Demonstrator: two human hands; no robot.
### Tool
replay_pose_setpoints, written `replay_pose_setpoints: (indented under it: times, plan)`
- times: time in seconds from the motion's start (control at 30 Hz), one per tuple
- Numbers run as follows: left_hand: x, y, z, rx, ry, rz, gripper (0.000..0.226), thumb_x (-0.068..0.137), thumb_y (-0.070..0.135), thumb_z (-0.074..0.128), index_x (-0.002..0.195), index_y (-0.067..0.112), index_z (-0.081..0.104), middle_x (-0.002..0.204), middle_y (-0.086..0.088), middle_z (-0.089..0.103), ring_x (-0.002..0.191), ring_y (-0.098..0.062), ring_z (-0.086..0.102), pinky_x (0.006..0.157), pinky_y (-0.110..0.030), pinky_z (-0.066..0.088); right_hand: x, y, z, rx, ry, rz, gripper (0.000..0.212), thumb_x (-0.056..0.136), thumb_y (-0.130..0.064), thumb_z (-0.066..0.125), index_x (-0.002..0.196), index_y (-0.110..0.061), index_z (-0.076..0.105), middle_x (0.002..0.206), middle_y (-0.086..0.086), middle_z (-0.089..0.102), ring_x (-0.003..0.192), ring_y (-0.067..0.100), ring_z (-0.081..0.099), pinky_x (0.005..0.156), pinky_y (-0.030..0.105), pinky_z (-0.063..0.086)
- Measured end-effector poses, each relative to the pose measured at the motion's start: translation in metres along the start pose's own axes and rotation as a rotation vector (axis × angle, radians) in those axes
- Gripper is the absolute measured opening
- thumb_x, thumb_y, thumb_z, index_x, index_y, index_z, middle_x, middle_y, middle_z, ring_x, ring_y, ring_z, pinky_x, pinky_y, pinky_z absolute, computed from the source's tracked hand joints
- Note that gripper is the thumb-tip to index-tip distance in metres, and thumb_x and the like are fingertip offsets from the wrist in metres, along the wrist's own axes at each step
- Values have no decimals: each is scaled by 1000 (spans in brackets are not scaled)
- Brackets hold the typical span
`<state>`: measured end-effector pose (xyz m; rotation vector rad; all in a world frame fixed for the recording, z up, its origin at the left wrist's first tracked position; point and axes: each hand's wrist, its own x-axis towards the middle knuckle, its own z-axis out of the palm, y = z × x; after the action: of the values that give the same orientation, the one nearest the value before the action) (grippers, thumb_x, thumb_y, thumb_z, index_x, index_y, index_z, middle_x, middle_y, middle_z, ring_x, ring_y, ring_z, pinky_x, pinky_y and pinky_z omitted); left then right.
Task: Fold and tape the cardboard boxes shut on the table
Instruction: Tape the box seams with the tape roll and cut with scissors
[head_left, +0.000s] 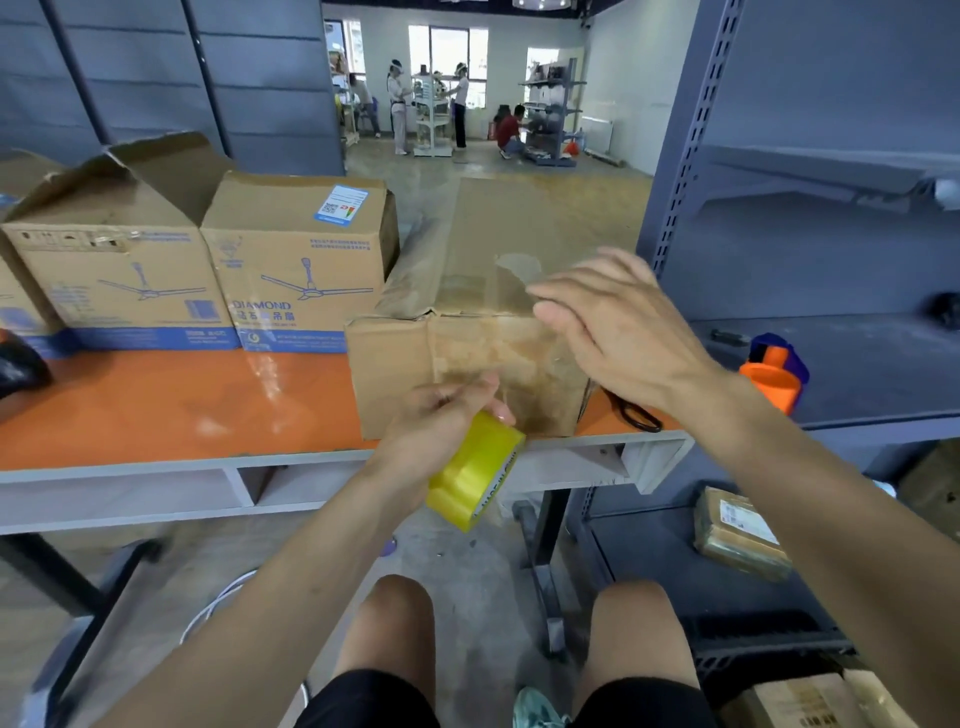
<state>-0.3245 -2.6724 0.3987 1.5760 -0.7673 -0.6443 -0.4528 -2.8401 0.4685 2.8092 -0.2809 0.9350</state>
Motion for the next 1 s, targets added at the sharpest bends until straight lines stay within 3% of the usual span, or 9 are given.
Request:
replay_pose_setpoints:
  times: [0.13,0.2,0.3,0.4,0.5,0.7,0.9,1.0]
  plan:
    - [5,6,-16,-37,65,38,48,101,45,58,62,21,76,79,15,76,76,3,66,78,-17,48,44,-42,1,53,-147,-4,51,106,-48,25,129,-24,63,130,-7,66,124,17,51,98,44,47]
    - [8,9,-24,-67,89,60,51,103,42,55,65,15,75,74,13,75,66,9,63,65,-6,45,60,-53,9,28,-204,-4,45,108,-46,27,127,-27,64,130,-11,65,122,17,51,94,44,49]
    - [12,8,-34,-71,120,66,56,105,42,51,65,10,74,66,9,72,59,5,60,58,-5,43,67,-58,23,28,-193,43,42,108,-44,31,132,-31,63,138,-16,61,128,16,53,99,40,47]
    - [16,4,-41,-25,121,55,58,103,48,51,63,14,75,67,5,72,61,-1,60,61,-9,45,57,-59,35,86,-92,78,40,109,-38,36,137,-29,63,142,-15,59,134,10,52,109,34,41]
    - [20,0,-43,14,114,55,61,102,52,50,58,19,75,69,10,74,67,4,61,73,-12,46,53,-59,40,103,-18,70,37,108,-34,40,133,-27,67,138,-13,63,130,10,56,102,27,42]
    - [24,-3,-46,25,92,48,62,102,54,49,56,22,76,75,13,75,83,-1,64,90,-26,46,51,-60,45,31,14,13,40,106,-41,45,135,-23,66,138,-9,64,130,11,57,103,34,49]
    - [27,-5,-57,59,3,25,61,97,63,48,64,23,79,86,10,76,95,-15,65,98,-35,49,45,-62,54,-181,184,-126,45,102,-42,51,126,-10,71,125,4,71,115,21,69,88,36,58]
    - [27,-6,-60,52,-22,45,58,99,59,49,64,23,79,81,10,75,87,-7,65,94,-33,49,43,-62,55,-230,202,-152,43,103,-40,53,127,-10,70,127,4,71,116,21,68,90,35,57]
